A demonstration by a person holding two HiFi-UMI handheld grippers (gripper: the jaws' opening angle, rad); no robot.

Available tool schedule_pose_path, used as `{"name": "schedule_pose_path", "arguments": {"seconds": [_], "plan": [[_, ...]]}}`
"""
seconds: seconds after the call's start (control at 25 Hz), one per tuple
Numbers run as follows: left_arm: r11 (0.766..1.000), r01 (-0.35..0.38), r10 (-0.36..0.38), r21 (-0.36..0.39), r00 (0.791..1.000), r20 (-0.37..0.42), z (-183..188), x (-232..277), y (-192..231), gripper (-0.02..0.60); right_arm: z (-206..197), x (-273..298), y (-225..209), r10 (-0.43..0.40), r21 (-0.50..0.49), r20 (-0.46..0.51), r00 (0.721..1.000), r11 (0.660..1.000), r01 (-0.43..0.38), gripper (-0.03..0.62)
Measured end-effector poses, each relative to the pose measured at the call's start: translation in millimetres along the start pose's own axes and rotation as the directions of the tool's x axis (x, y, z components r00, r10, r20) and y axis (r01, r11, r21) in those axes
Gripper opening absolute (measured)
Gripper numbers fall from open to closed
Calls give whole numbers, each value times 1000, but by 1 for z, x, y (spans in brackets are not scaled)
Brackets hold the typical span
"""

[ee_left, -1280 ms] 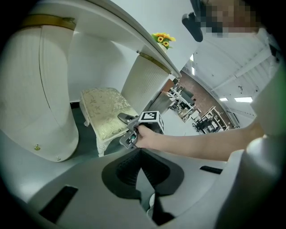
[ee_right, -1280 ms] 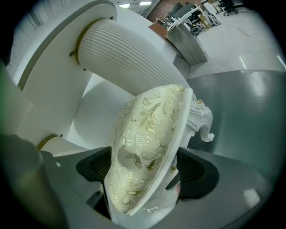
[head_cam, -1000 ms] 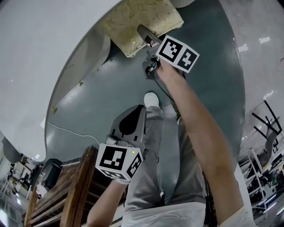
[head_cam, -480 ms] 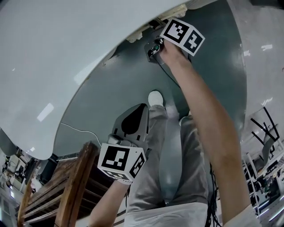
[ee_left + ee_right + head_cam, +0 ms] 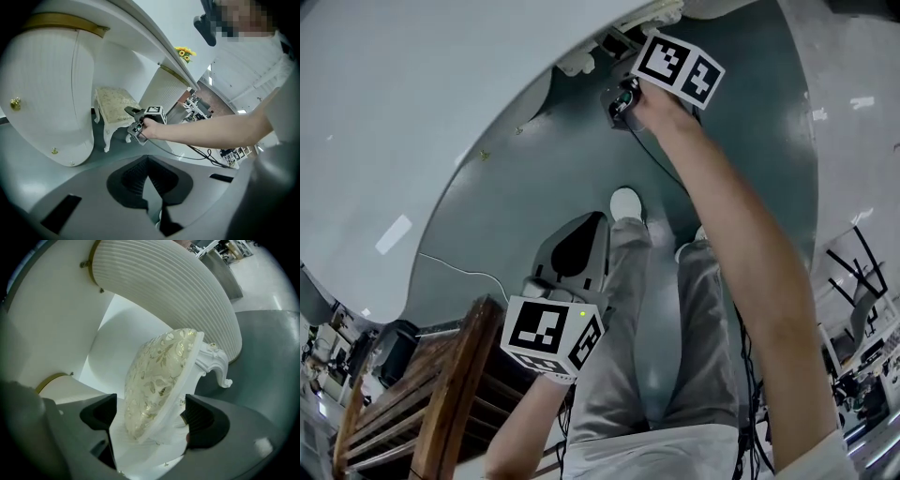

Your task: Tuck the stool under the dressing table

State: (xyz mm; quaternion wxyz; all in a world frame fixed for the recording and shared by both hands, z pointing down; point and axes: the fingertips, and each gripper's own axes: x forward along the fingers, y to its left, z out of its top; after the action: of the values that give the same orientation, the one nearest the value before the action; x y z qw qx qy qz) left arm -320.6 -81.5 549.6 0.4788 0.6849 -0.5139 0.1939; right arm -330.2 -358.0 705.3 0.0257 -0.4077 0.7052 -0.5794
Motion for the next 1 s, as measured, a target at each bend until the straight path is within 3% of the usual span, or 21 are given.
{"name": "schedule_pose_path", "arguments": {"seconds": [0.16,0.36,0.68,0.84,1.0], "plan": [[1000,12,-12,12,1000,22,13,0,-15,9,-10,-21,2,-10,-53,-43,999,999,8,466],[999,17,-18,28,999,48,27,2,-35,9,-9,-50,6,-5,-90,-78,997,996,-2,403],[996,29,-35,84,997,70,0,-15,-113,9,13,-152,11,43,-166,-85,995,985,-56,238],[994,35,-42,99,997,67,-14,-14,-152,9,24,-209,3,56,-171,-93,994,983,-71,113],[993,43,-52,108,996,79,-13,-11,-177,9,28,-253,-3,75,-176,-109,991,980,-93,87]]}}
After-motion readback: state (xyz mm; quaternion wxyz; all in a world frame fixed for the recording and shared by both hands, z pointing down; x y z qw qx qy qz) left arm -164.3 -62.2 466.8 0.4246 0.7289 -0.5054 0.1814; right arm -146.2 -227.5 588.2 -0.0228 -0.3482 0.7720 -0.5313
